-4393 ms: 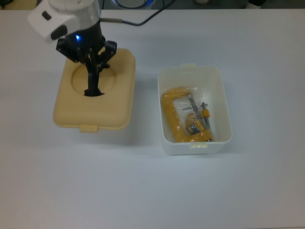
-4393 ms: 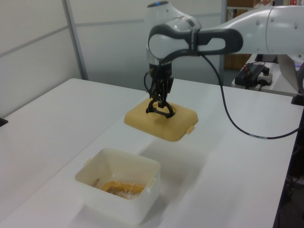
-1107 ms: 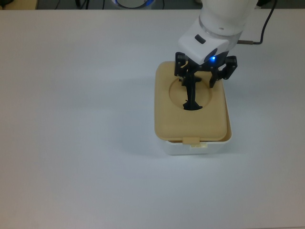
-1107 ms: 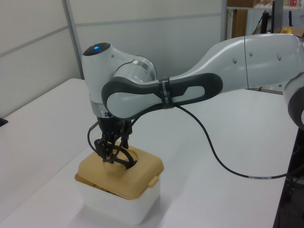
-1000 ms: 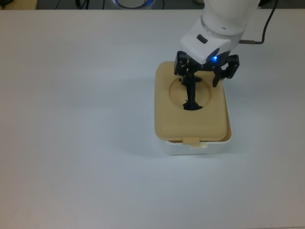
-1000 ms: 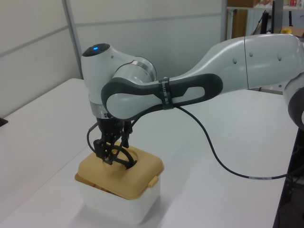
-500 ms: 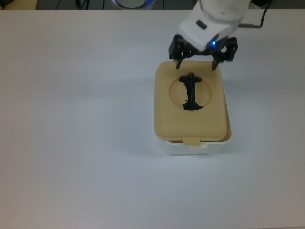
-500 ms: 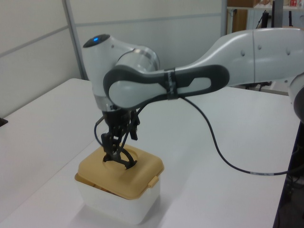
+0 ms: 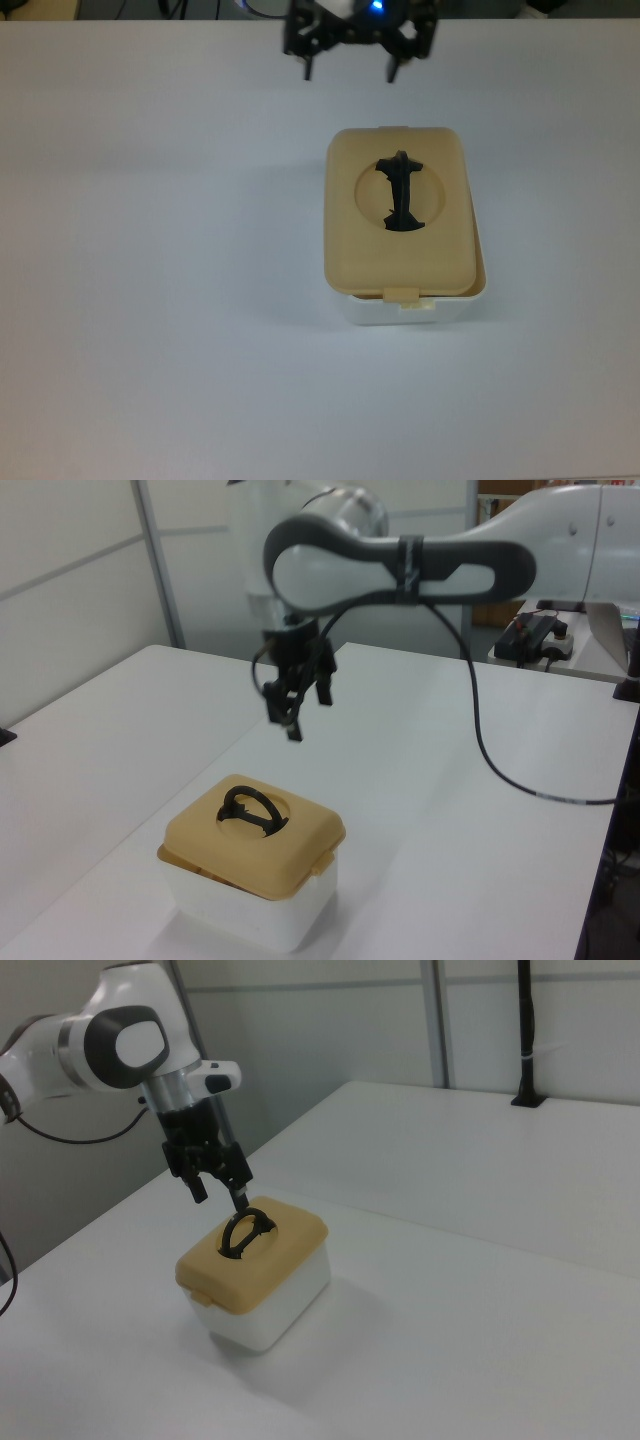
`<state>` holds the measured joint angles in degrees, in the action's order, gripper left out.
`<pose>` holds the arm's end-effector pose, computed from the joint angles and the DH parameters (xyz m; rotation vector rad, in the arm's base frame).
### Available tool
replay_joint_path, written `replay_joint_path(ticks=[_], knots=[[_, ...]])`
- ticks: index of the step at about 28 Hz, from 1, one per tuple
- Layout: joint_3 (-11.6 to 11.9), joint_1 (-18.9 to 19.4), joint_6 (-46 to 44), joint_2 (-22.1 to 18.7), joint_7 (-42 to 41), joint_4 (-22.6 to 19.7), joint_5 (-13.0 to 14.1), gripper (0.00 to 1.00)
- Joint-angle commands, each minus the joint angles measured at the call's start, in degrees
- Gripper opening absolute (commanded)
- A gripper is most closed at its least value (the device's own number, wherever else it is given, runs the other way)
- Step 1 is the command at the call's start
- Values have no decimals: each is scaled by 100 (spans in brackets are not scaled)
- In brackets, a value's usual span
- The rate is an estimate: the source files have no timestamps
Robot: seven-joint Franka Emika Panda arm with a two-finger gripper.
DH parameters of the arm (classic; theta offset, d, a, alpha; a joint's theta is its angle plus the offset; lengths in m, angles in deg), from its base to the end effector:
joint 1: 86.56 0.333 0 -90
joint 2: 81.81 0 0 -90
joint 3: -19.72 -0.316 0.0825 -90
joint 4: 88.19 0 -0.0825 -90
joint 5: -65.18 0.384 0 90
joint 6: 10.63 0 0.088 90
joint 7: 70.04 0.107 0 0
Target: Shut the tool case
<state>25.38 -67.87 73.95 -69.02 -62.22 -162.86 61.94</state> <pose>0.5966 0.1392 0.6119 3.0522 0.1357 -0.0521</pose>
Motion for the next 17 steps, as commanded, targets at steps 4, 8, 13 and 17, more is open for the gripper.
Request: replay_joint_path(ticks=[4,8,13,17], knots=[[-82,-788,-108,-338,-544,-319,17,100],[-82,-1139,-65,-329,-755,-328,-9,100],[-82,-1456,-47,-312,-1071,-337,-18,100],[-82,-1518,41,-329,-1133,-407,-45,100]])
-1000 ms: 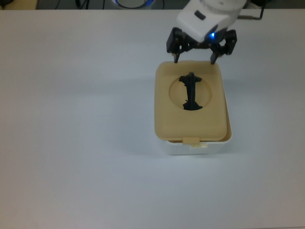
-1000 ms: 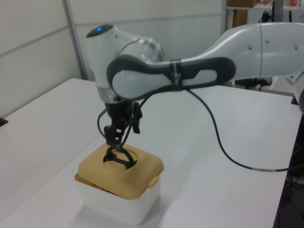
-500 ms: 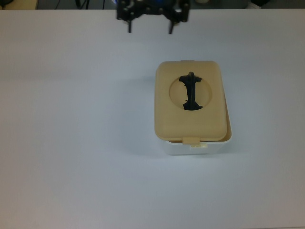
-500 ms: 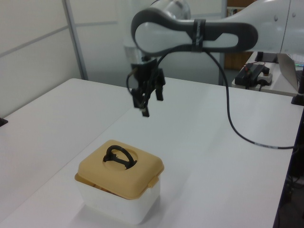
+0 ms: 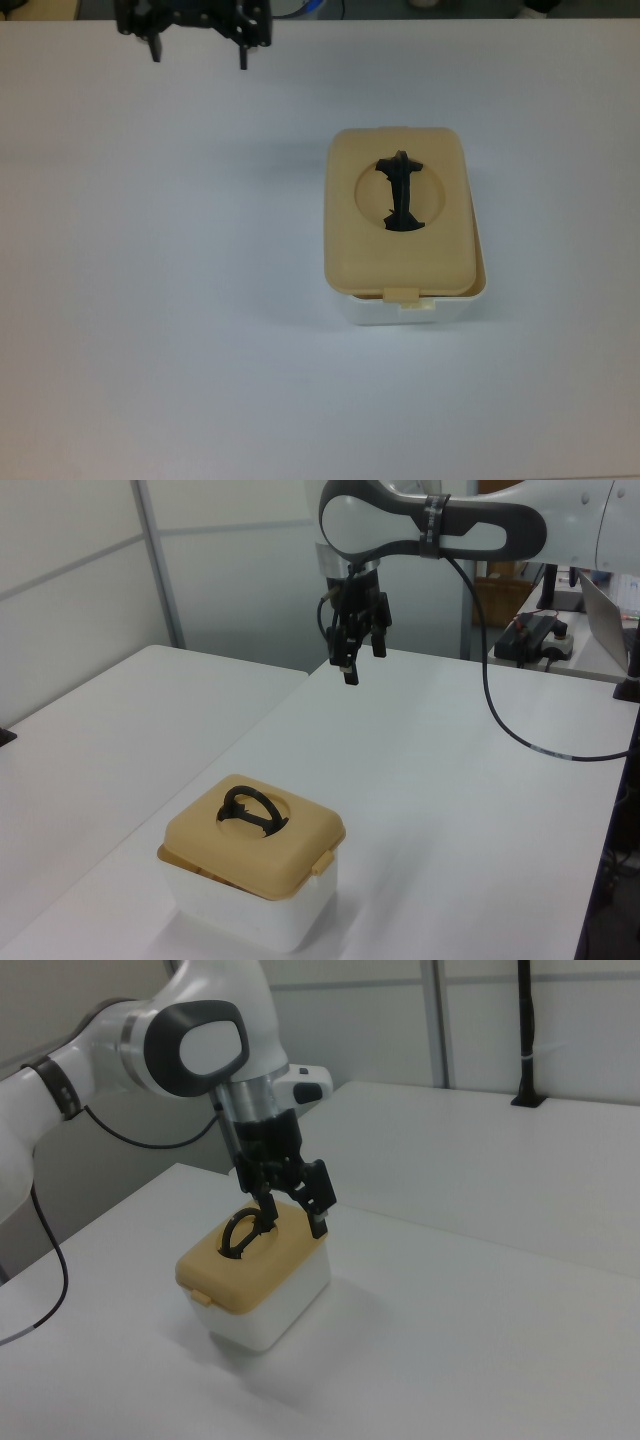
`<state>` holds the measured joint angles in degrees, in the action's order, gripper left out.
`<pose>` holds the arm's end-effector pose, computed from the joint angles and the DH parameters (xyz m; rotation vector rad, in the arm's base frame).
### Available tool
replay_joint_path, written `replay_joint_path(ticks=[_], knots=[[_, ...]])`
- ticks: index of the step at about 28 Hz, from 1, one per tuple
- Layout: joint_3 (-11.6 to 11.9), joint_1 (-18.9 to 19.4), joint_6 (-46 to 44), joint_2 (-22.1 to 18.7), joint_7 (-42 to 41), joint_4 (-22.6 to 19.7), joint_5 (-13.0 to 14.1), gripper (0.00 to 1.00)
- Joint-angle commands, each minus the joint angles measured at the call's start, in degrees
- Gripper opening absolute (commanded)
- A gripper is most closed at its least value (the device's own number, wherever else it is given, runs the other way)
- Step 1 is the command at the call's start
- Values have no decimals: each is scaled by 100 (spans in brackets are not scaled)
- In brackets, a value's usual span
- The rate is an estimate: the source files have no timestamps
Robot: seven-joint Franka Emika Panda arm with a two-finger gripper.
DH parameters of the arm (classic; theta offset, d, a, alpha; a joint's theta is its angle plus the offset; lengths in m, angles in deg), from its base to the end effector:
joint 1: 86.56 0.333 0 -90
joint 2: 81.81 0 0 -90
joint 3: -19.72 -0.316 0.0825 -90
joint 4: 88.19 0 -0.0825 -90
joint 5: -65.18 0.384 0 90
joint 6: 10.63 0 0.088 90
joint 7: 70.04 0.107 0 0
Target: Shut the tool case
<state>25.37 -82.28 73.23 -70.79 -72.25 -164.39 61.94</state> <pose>0.6021 -0.0145 0.6173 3.0668 0.0176 -0.0920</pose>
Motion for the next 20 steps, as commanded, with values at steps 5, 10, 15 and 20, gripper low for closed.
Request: replay_joint_path(ticks=[5,10,15,20], knots=[[-72,-112,149,-170,-131,-264,-37,100],[-46,-130,140,-276,-131,-264,-28,100],[-11,-139,122,-390,-139,-264,7,100],[16,-86,87,-504,-122,-255,25,100]])
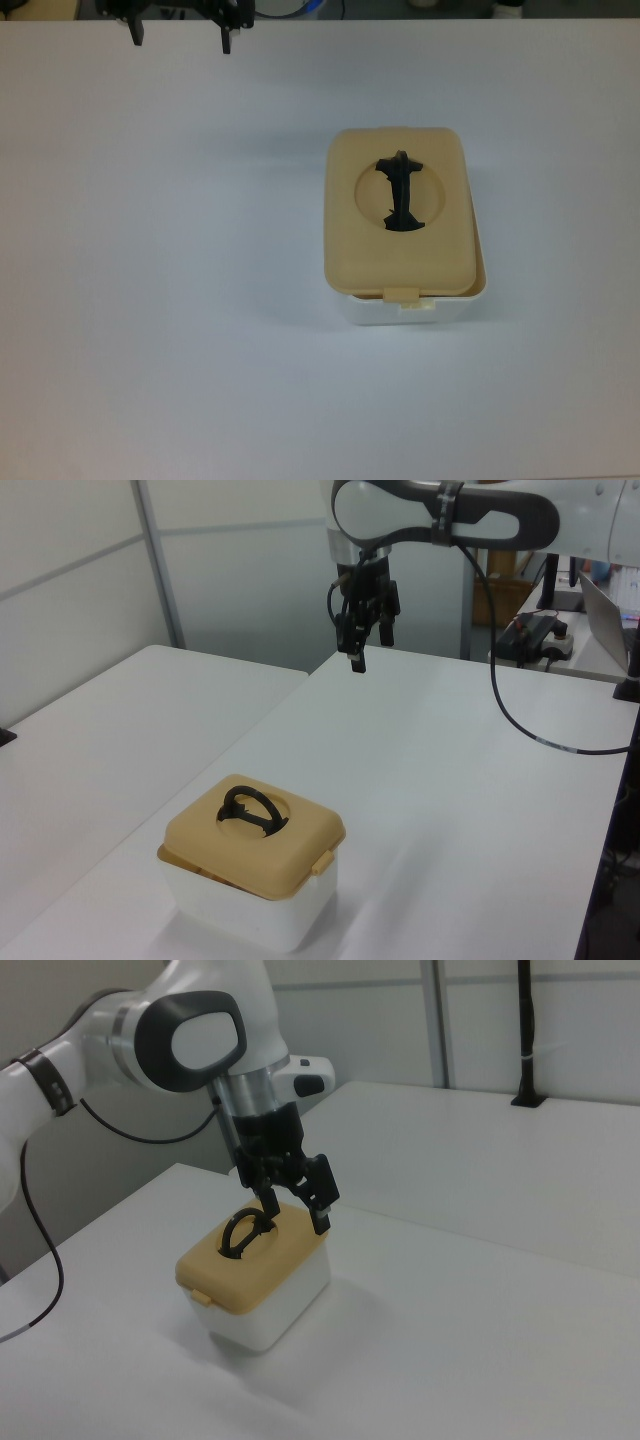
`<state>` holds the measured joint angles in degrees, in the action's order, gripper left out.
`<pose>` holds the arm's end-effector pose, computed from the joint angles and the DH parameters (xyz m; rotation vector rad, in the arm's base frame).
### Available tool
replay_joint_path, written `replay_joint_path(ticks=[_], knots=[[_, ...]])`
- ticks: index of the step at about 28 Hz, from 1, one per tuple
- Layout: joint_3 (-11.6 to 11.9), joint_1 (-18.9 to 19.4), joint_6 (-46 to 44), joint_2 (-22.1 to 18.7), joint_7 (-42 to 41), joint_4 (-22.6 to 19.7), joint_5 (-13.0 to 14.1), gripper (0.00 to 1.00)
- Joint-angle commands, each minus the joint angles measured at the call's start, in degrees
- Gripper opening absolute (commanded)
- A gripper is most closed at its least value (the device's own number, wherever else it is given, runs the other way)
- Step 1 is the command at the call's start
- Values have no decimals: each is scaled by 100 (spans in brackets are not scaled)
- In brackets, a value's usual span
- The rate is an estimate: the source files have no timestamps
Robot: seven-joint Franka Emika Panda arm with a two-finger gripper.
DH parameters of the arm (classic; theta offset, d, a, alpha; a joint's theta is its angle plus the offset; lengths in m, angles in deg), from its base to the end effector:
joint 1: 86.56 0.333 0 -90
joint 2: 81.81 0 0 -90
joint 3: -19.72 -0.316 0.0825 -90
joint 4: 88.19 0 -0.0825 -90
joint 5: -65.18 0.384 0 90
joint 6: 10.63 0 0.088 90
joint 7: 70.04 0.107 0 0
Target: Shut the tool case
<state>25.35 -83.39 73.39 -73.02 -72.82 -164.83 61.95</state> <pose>0.5905 -0.0266 0.6371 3.0713 0.0021 -0.0415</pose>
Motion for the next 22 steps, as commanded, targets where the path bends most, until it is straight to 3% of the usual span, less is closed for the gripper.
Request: replay_joint_path(ticks=[1,8,22], knots=[[17,35,70,-298,-56,-211,25,100],[148,210,70,-395,6,-202,33,100],[184,96,61,-439,-47,-158,42,100]])
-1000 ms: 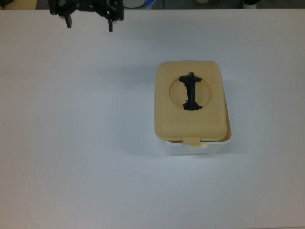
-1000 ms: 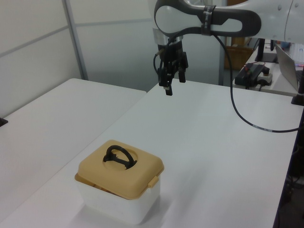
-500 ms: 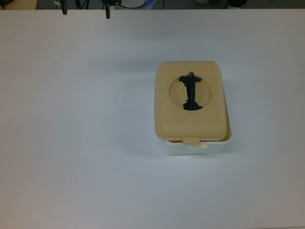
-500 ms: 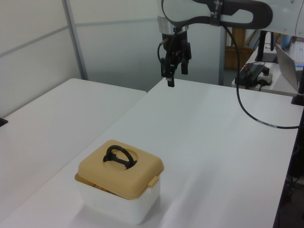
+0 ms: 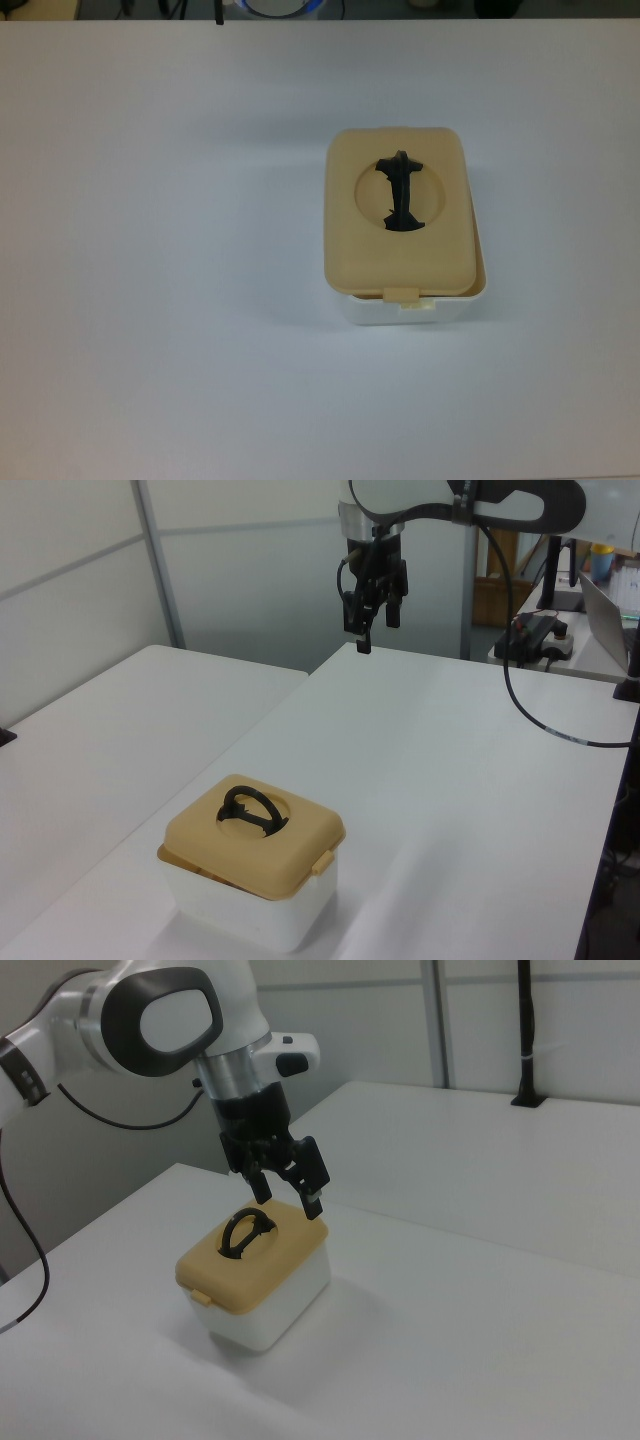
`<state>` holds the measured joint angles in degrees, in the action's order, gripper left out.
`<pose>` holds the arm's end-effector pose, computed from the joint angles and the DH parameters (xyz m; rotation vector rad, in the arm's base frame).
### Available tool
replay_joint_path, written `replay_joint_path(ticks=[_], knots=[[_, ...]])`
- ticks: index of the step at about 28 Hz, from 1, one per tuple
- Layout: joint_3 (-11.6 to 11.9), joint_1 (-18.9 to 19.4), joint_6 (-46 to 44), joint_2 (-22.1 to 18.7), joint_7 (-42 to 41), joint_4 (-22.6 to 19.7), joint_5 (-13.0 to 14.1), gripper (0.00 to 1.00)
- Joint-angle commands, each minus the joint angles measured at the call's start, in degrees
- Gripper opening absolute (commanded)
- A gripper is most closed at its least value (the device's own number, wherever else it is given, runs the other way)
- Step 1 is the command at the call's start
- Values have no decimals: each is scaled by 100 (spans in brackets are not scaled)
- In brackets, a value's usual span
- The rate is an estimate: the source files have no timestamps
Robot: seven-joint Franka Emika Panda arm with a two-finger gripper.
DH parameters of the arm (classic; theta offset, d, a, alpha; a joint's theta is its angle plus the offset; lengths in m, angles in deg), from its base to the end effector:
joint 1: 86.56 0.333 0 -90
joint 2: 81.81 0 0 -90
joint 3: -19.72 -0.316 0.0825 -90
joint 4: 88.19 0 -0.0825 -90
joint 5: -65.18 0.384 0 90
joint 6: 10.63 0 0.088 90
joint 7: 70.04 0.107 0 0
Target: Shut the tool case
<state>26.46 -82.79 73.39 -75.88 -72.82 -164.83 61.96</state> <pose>0.5744 -0.0319 0.6662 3.0722 -0.0140 0.0348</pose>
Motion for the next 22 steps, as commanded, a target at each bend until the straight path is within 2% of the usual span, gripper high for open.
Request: replay_joint_path(ticks=[1,22], knots=[[73,36,61,-153,-47,-158,40,100],[82,-70,0,-144,-4,-158,40,100]])
